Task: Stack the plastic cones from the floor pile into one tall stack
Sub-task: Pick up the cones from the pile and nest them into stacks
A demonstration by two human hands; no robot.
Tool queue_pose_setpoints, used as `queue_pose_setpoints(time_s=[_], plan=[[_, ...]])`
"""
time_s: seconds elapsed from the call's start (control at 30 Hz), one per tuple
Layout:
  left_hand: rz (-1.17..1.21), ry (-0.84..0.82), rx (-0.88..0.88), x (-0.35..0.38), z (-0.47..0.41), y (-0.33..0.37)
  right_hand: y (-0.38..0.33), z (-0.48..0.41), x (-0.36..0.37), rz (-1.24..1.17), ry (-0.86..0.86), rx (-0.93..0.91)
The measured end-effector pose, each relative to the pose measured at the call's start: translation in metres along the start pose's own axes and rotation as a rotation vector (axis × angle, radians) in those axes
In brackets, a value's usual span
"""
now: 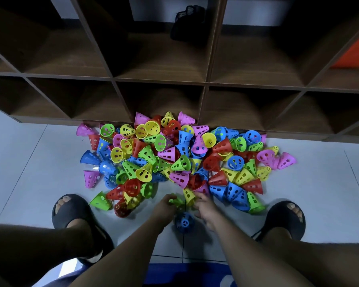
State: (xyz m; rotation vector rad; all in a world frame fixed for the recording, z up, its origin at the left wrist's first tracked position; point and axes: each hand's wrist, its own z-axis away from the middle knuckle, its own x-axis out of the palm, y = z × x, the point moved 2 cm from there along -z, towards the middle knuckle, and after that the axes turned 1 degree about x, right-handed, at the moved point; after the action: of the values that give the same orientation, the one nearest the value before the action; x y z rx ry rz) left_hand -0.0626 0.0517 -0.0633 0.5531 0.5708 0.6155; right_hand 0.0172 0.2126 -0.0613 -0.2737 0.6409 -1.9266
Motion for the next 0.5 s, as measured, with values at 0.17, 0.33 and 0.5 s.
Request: queue_pose_setpoints(time_s=[0.17, 0.33, 0.5], plan=[[-0.345, 0.176, 0.006, -0.018, 0.002, -0.005, 0.001, -0.006, 0.000, 0.050, 0.051, -0.006], [-0.544, 0.198, -0.001, -0.032, 0.009, -0.016, 0.004, 0.003, -0.007, 0.044, 0.113, -0.037], [-0.565, 0.195, -0.052, -0.041, 0.011, -0.037, -0.003, 0.017, -0.012, -0.006, 0.165, -0.083]])
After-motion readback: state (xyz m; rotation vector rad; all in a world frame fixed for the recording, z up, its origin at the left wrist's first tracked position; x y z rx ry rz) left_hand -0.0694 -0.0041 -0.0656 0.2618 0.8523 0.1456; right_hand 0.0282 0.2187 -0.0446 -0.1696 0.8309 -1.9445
